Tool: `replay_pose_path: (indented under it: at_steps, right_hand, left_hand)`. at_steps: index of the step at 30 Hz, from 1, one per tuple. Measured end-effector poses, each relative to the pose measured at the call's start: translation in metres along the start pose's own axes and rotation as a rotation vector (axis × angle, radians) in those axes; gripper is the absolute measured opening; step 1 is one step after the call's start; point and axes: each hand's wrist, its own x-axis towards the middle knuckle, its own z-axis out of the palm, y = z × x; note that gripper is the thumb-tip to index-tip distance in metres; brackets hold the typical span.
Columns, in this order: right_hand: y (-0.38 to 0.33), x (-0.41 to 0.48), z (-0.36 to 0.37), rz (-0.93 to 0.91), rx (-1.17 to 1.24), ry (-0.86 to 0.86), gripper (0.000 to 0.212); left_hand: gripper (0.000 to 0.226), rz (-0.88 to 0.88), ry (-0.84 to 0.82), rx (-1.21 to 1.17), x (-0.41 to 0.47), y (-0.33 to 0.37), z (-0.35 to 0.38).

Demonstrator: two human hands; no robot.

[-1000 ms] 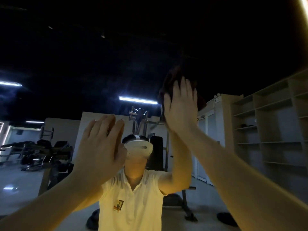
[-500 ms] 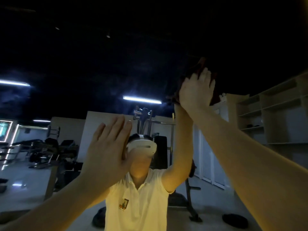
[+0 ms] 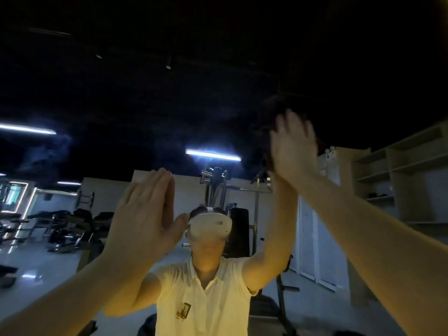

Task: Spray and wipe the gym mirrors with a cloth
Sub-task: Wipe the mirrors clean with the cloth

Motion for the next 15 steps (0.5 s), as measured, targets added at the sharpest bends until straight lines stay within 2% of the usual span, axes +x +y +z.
replay_pose_path:
  at_steps: [2, 4, 6, 9, 11, 13, 15]
  right_hand:
    - [0.006, 0.015, -0.001, 0.206, 0.003, -0.002, 0.059]
    - [-0.026, 0.029, -0.004, 0.359, 0.056, -0.031, 0.049]
    - [-0.074, 0.032, -0.008, 0.342, 0.091, -0.041, 0.046]
    - [-0.152, 0.013, -0.008, 0.006, 0.159, -0.013, 0.052]
    - [-0.178, -0.005, -0.011, -0.275, 0.221, -0.071, 0.056]
    - [-0.163, -0.002, -0.013, -0.524, 0.223, -0.127, 0.054]
    - [-0.12, 0.008, -0.013, -0.585, 0.177, -0.1, 0.052]
  left_hand:
    - [0.098, 0.031, -0.036, 0.054, -0.005, -0.007, 0.004]
    - [0.101, 0.076, -0.048, 0.105, -0.005, -0.016, 0.004]
    - [0.101, 0.117, -0.063, 0.121, -0.002, -0.022, 0.0]
    - [0.104, 0.142, -0.101, 0.133, -0.001, -0.027, -0.003]
    - [0.104, 0.144, -0.114, 0.149, -0.002, -0.026, -0.003]
    - [0.102, 0.157, -0.092, 0.166, -0.001, -0.027, -0.002]
    - [0.101, 0.172, -0.073, 0.188, -0.001, -0.029, -0.001]
